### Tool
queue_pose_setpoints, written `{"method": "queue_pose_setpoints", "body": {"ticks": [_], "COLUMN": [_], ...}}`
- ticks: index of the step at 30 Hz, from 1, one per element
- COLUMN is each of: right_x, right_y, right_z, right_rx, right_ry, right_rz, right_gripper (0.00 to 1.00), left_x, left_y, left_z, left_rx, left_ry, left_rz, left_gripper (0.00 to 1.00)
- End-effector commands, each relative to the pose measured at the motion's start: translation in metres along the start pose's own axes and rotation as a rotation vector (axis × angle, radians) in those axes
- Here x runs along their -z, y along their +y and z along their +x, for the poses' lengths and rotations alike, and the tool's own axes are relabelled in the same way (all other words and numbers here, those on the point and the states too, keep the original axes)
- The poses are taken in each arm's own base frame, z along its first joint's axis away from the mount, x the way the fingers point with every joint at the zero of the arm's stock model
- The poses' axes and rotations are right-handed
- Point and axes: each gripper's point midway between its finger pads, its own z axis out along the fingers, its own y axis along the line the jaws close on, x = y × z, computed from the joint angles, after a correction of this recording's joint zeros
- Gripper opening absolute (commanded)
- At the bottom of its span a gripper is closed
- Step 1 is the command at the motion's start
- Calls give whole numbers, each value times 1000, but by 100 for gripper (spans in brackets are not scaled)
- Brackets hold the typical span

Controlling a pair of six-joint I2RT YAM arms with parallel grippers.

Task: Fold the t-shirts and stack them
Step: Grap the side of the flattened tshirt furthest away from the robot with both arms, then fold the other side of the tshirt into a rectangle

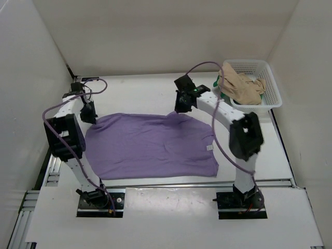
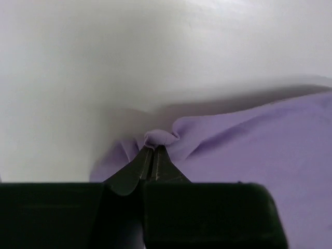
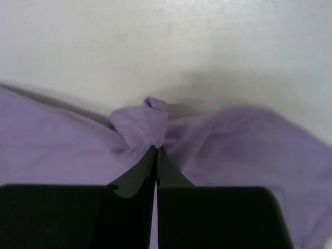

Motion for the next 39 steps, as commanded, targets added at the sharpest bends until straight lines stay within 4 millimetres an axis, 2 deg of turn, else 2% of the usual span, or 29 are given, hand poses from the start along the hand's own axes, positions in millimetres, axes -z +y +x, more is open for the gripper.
{"method": "queue_pose_setpoints", "body": {"ticks": [1,2,3,5,6,7,8,10,11,13,15,19,21,23,24,26,27,28,29,30,31,32,33,34,35,38,39], "right_x": [79,83,87,85,90,86,79,78,77,88,105,130,143,144,141,133,119,110,83,75,76,52,44,26,24,7,8], "right_y": [4,-4,-21,-27,-29,-32,-40,-44,-51,-50,-51,-68,-59,-48,-27,-13,12,22,27,37,57,60,66,65,76,76,79], "right_z": [20,35,71,106,127,146,185,211,226,227,217,202,181,162,142,127,113,109,114,112,100,106,102,110,101,106,103], "right_rx": [5,-7,-6,-66,-73,-85,-82,-69,-72,-54,-71,-55,-36,58,98,199,230,287,316,334,352,368,377,391,388,392,391], "right_ry": [-121,-113,-65,-7,26,68,157,221,257,225,153,42,-22,-57,-59,-22,4,18,71,86,74,116,114,152,132,158,150], "right_rz": [2,23,46,23,11,10,13,9,26,-2,-40,-30,-56,-53,-53,-15,-22,-35,-12,-28,-76,-57,-59,-42,-58,-38,-44], "right_gripper": [0,0,0,0,0,3,18,39,41,43,44,46,49,51,51,51,51,51,51,51,51,51,51,51,51,48,46], "left_x": [63,66,68,68,67,65,68,61,60,60,61,65,68,67,69,67,67,65,65,65,65,65,63,63,63,61,61], "left_y": [-16,-17,-21,-16,-16,-14,-11,-6,-4,0,2,1,-1,-3,-3,-3,-3,-3,-3,-4,-4,-4,-4,-5,-7,-9,-9], "left_z": [-3,7,30,50,70,79,85,107,112,118,121,118,117,117,116,120,120,124,124,124,124,124,128,128,128,127,127], "left_rx": [-46,-57,-76,-82,-92,-92,-91,-92,-92,-92,-92,-91,-99,-99,-98,-99,-99,-100,-100,-100,-100,-100,-101,-101,-101,-101,-101], "left_ry": [-169,-165,-147,-135,-112,-100,-104,-60,-54,-46,-48,-69,-80,-80,-89,-78,-78,-68,-68,-67,-67,-67,-58,-58,-57,-57,-57], "left_rz": [-10,-28,-31,-66,-74,-84,-97,-110,-120,-140,-151,-150,-146,-134,-133,-134,-134,-135,-135,-125,-125,-125,-126,-117,-108,-97,-97], "left_gripper": [10,10,10,10,10,10,10,10,10,10,10,10,10,10,10,10,10,10,10,10,10,10,10,10,10,10,10]}}
